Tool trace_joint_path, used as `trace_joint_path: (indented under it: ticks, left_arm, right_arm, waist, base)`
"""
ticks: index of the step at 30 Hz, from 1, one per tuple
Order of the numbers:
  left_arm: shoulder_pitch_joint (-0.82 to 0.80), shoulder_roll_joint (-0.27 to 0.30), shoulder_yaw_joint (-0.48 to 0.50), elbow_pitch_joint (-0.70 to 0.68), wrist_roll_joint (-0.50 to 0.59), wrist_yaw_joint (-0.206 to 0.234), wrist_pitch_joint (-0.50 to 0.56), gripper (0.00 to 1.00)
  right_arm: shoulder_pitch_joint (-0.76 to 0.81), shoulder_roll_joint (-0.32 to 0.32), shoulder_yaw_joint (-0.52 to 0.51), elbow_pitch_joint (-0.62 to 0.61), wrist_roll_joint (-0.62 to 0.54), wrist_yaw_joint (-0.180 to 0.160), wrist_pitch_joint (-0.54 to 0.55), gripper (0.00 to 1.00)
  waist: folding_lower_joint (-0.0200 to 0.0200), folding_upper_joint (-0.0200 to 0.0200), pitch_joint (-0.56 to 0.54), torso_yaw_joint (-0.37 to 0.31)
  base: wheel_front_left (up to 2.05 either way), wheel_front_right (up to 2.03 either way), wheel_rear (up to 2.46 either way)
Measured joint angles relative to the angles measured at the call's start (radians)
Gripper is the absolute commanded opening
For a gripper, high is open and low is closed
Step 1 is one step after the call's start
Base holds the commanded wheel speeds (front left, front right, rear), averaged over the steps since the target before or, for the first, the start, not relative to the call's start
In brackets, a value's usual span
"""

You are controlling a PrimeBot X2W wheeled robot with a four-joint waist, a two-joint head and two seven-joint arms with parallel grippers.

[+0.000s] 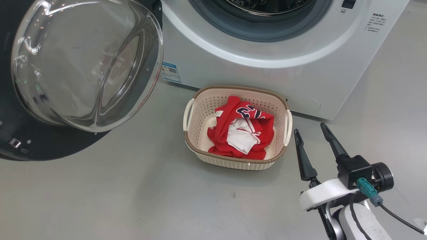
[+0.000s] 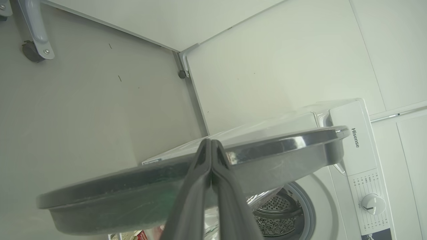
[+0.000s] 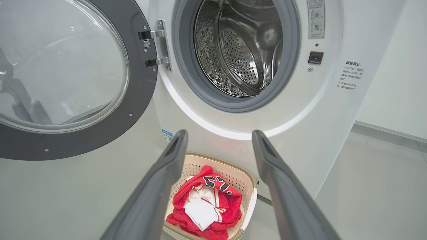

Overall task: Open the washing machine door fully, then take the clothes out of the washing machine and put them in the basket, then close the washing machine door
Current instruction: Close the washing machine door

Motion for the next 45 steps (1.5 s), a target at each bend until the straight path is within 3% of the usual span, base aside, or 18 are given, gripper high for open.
trace_joint_path:
  ticks: [10, 24, 45]
  left_arm:
    - [-0.014, 0.003, -0.019, 0.038, -0.028, -0.031, 0.053, 0.00]
    - [-0.016, -0.009, -0.021, 0.060, -0.103, -0.108, 0.176, 0.00]
    - [0.033, -0.053, -0.063, -0.058, -0.184, -0.145, 0.381, 0.00]
  right_arm:
    - [-0.012, -0.001, 0.000, -0.002, 0.000, 0.000, 0.005, 1.00]
    - [-0.013, -0.004, 0.002, -0.012, 0.000, 0.000, 0.004, 1.00]
    - [-0.013, -0.002, -0.001, -0.008, 0.000, -0.001, 0.001, 1.00]
  waist:
    - [0.0000, 0.0000, 0.005, 0.000]
    - [0.0000, 0.0000, 0.009, 0.002]
    - [0.0000, 0.0000, -0.011, -0.006]
  base:
    - [0.00, 0.00, 0.00]
    - [0.00, 0.00, 0.00]
    - [0.00, 0.00, 0.00]
